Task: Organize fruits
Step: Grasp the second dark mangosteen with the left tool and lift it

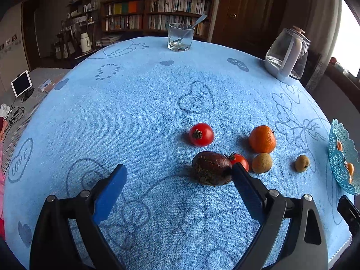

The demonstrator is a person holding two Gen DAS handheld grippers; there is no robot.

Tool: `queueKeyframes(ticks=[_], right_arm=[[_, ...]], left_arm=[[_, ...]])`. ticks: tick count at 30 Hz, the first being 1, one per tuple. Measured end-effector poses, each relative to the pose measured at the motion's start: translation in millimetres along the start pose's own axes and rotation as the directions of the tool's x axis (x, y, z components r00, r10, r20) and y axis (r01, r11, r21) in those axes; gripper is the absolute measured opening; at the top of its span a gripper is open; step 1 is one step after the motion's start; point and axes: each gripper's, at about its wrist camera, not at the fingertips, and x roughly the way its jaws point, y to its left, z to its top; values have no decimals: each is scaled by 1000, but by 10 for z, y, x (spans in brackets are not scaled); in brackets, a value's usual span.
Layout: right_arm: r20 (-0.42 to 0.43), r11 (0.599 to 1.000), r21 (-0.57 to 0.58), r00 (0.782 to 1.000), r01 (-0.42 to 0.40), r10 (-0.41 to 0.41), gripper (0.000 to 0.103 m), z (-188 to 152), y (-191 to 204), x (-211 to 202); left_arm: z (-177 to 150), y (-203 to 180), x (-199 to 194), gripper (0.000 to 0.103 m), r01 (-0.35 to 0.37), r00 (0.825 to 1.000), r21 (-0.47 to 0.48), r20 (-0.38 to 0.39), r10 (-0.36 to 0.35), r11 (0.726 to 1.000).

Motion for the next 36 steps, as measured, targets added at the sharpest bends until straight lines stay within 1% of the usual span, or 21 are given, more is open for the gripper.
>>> queueKeyframes(ticks=[14,20,27,28,29,31,33,35,36], right_arm=[[-6,1000,-9,1000,-9,9,68,-22,43,5],[-8,1000,-15,1000,-12,12,68,-31,62,1],[-14,1000,-12,1000,-11,11,68,-35,54,21],[-16,1000,-12,1000,-11,11,68,-38,54,24],[-18,1000,-12,1000,-10,10,68,-47,56,28],[-22,1000,-12,1000,-10,10,68,-49,54,39],[-23,1000,-13,1000,-8,8,68,-53,51,43],[-25,1000,-11,1000,-6,6,68,-56,43,51],[-27,1000,-10,1000,-5,4,68,-58,39,57]], left_arm=[[-170,136,-144,93,-39,999,20,-20,40,999],[-193,50,-171,93,-23,1000,51,-12,23,998],[-178,-56,-68,93,-23,1000,85,-17,24,996],[-166,-69,-50,86,-21,1000,88,-20,23,996],[-154,-80,-27,82,-19,999,91,-27,22,996],[-142,-95,22,71,-17,999,93,-41,21,996],[-143,-108,66,64,-11,998,96,-54,16,995],[-161,-133,86,62,-10,998,102,-53,15,995],[-173,-141,88,59,-7,999,105,-51,12,994]])
